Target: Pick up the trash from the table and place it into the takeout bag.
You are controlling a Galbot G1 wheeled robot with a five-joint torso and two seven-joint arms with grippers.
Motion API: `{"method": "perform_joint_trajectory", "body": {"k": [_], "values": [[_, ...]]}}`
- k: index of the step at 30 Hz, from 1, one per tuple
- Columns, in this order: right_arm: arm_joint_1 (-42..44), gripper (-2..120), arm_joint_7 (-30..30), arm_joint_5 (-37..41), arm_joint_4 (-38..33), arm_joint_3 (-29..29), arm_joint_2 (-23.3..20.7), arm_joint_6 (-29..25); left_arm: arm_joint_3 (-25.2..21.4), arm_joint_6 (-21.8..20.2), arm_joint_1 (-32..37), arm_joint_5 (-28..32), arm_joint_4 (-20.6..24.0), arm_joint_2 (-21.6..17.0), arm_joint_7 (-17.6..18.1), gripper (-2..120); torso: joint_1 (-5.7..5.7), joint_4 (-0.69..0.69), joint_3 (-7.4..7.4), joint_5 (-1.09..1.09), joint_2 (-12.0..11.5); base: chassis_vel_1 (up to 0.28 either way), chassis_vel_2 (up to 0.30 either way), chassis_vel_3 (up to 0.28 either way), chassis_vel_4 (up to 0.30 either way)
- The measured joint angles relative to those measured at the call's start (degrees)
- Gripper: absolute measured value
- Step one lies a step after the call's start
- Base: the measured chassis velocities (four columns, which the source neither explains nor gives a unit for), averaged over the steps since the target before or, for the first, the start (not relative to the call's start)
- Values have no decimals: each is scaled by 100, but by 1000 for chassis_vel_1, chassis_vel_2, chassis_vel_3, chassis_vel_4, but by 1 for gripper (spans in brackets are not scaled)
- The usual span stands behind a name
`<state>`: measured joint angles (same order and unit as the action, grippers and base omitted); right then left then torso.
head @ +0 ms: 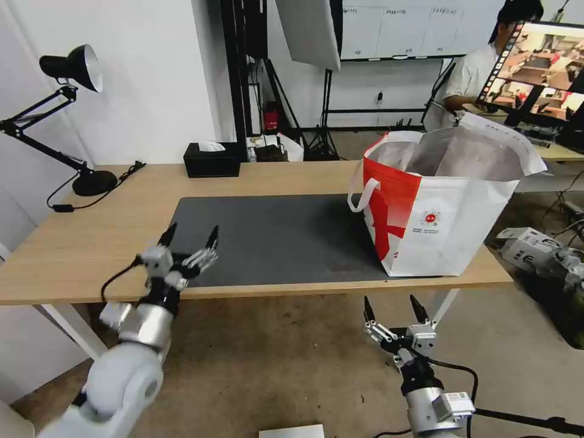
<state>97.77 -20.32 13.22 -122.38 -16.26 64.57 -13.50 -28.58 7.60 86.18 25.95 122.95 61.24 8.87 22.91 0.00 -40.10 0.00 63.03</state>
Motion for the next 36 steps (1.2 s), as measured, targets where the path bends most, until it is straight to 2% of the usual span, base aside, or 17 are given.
{"method": "perform_joint_trajectory", "body": {"k": [6,14,36], "values": [[0,100,0,0,0,0,0,0,-274,256,750,-599,142,406,0,100,0,0,0,0,0,0,0,0,0],[0,100,0,0,0,0,0,0,-387,294,1223,-900,272,712,128,100,0,0,0,0,0,0,0,0,0],[0,100,0,0,0,0,0,0,-397,17,1658,-1128,438,965,158,100,0,0,-1,0,-1,0,0,0,0]]}}
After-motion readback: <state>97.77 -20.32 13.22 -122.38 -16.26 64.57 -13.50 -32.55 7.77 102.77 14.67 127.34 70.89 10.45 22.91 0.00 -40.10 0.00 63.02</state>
